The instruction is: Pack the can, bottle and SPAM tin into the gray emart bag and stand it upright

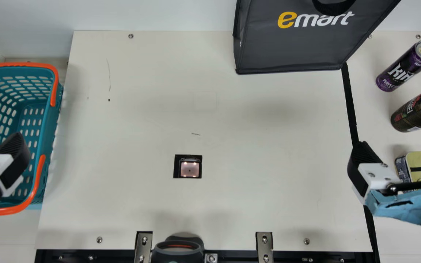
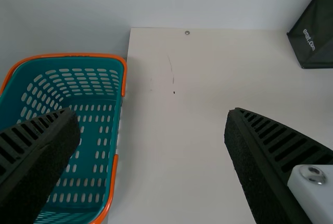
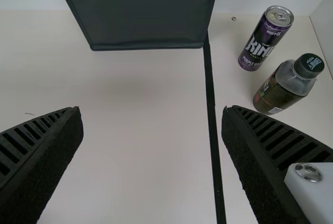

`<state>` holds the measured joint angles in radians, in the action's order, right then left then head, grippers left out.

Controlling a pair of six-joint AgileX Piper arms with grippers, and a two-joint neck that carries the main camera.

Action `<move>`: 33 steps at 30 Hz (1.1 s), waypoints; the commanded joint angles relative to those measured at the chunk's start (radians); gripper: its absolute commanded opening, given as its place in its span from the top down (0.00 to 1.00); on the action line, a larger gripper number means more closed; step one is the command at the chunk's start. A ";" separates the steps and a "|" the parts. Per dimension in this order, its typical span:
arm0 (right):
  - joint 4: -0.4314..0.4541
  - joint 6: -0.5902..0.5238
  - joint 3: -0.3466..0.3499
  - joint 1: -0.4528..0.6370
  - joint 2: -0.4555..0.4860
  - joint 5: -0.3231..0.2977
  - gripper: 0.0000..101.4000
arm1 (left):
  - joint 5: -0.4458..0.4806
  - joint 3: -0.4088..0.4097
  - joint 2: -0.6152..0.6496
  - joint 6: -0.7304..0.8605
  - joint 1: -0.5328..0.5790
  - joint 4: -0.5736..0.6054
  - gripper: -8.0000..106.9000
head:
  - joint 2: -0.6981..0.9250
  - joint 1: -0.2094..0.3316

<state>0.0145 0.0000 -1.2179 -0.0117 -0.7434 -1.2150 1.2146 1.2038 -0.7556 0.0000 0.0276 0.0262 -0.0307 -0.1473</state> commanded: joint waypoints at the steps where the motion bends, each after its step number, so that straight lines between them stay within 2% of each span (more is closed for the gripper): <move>1: 0.000 0.000 0.000 0.000 0.000 0.000 0.06 | 0.000 0.000 0.000 0.000 0.000 0.000 0.15 | -0.020 0.033; 13: 0.000 0.000 0.000 0.000 0.000 0.000 0.06 | 0.000 0.000 0.000 0.000 0.000 0.000 0.15 | -0.311 0.322; 33: 0.000 0.000 0.000 0.000 0.000 -0.001 0.06 | 0.000 0.000 0.000 0.000 0.000 0.000 0.15 | -0.318 0.322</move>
<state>0.0145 0.0000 -1.2179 -0.0117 -0.7434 -1.2159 1.2146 1.2038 -0.7556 0.0000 0.0276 0.0262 -0.3467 0.1519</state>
